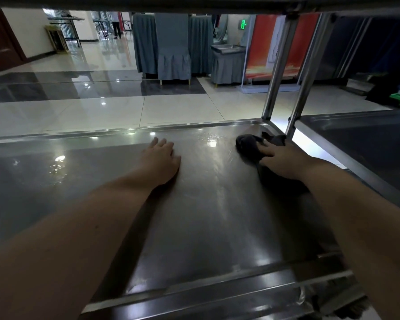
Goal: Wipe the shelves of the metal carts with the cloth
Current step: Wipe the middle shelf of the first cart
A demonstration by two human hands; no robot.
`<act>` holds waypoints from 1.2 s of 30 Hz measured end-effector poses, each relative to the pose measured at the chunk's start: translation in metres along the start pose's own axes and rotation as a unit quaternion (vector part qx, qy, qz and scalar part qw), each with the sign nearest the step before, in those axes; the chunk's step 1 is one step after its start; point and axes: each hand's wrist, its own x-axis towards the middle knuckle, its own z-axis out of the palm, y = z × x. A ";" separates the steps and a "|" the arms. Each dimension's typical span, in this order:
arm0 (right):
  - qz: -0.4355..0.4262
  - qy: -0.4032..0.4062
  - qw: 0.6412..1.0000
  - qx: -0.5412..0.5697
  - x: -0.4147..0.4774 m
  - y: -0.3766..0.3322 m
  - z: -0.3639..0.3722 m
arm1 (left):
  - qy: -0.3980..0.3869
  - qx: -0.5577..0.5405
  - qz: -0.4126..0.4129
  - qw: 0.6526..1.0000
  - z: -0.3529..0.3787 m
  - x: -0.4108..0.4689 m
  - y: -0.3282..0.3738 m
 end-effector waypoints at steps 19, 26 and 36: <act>0.088 0.025 0.996 0.006 0.082 -0.048 0.012 | -0.054 -0.012 -0.009 0.998 0.012 0.010 -0.007; -0.140 -0.009 0.990 -0.010 0.062 -0.161 0.045 | 0.003 -0.061 -0.030 0.998 0.014 0.008 -0.003; 0.100 0.058 0.993 0.038 0.093 0.005 0.008 | -0.045 0.014 -0.032 0.998 0.014 0.008 -0.004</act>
